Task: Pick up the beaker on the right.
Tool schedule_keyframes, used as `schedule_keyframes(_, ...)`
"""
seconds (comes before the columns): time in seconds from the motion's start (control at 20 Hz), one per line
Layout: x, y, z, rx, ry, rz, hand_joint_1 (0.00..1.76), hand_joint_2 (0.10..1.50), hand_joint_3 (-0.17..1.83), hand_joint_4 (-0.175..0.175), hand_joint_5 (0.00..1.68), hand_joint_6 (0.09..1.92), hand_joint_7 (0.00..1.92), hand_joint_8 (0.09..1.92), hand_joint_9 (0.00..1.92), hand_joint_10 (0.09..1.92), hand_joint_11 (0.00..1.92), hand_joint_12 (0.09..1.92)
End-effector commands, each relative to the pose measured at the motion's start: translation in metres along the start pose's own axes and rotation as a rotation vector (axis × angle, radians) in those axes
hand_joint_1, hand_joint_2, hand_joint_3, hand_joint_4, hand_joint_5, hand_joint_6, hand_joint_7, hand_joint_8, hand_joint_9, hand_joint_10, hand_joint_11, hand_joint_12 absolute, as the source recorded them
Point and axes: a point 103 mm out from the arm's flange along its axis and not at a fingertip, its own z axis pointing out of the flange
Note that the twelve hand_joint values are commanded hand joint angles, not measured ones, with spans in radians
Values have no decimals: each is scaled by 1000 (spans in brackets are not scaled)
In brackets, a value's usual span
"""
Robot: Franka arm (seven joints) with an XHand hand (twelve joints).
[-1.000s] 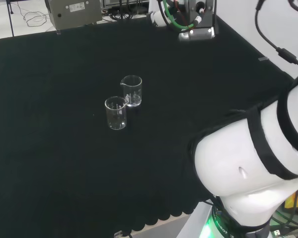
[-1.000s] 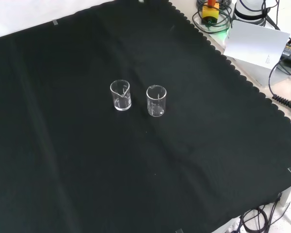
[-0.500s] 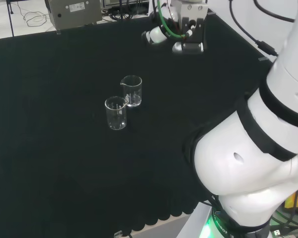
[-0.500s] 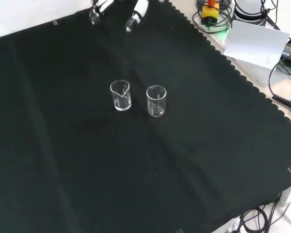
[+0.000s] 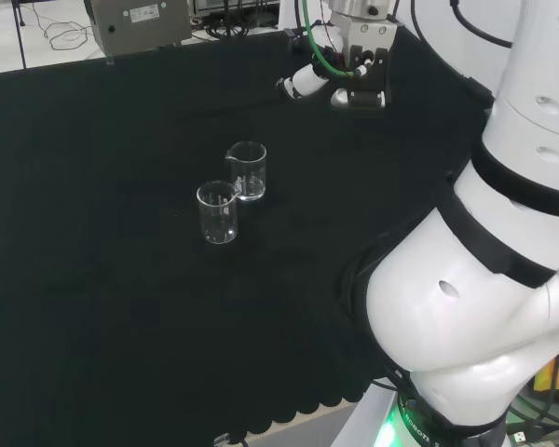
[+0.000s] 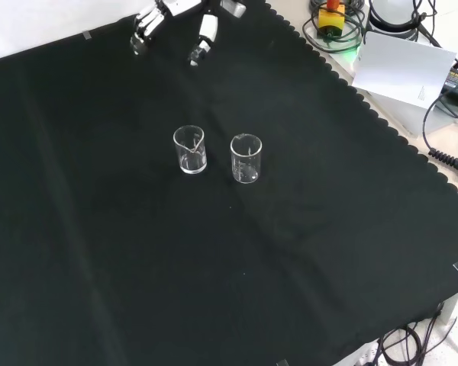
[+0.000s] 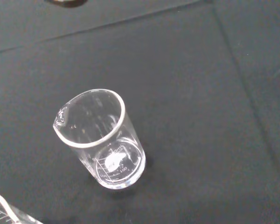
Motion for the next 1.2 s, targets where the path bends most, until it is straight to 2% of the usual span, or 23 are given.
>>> schedule_keyframes(0.05,8,47,81,64,129,-184,755,709,468,-31,396,87,171,648,405,686,112,1401)
schedule_keyframes(0.2,9,47,92,82,152,-213,767,677,494,-32,431,87,204,657,423,676,116,1400)
schedule_keyframes(0.3,7,46,96,69,179,-235,776,654,522,-34,446,87,227,658,451,660,131,1395)
schedule_keyframes(0.4,6,46,101,83,215,-267,788,636,536,-35,452,87,237,657,463,646,142,1390)
schedule_keyframes(0.6,5,45,113,73,240,-317,797,611,558,-36,443,87,227,647,463,629,151,1386)
schedule_keyframes(0.85,10,48,128,95,240,-341,818,569,559,-34,424,87,213,640,455,619,147,1384)
schedule_keyframes(1.05,8,55,144,116,295,-345,822,547,573,-39,408,87,179,639,419,619,110,1399)
schedule_keyframes(1.2,6,59,152,104,325,-364,856,531,579,-40,390,87,142,648,360,633,50,1441)
